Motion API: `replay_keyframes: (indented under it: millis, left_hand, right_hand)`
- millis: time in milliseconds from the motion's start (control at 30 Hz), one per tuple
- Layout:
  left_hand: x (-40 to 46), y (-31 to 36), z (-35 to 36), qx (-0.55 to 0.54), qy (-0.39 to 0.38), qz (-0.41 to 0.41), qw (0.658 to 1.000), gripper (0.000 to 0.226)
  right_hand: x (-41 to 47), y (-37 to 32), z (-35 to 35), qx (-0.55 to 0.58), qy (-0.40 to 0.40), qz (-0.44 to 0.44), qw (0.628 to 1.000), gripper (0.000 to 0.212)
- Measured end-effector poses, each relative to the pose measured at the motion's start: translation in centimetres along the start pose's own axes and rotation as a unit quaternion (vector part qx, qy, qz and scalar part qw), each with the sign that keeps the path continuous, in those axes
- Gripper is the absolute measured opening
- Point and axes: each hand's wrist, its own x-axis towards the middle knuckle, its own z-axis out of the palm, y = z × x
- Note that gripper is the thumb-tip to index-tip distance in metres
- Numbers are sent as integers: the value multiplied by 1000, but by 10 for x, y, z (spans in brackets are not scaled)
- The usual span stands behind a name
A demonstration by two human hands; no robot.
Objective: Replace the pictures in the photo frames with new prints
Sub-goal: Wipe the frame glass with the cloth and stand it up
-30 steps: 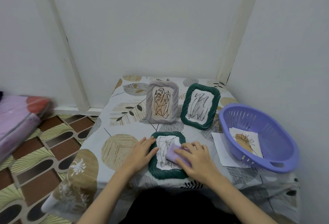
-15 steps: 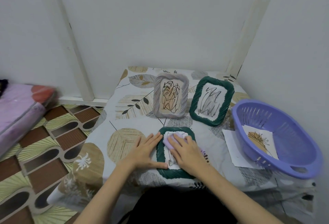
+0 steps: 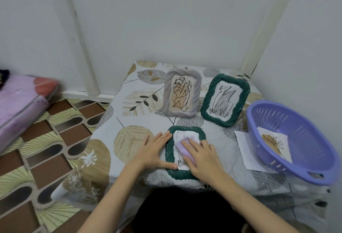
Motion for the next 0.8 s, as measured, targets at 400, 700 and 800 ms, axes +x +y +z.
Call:
replay_keyframes:
  millis: [400,700,800]
  left_hand:
    - [0,2,-1,4,2,0,1000,128]
    - [-1,3,-1,9,0,1,1000,129]
    - [-1,3,0,27,1,2,1000,131]
  right_hand:
    - [9,-9,-9,29,-57,54,996,77]
    - [34,-21,-9,145,-72,101,982,52]
    - [3,-15,-9,69,-22,21,997,46]
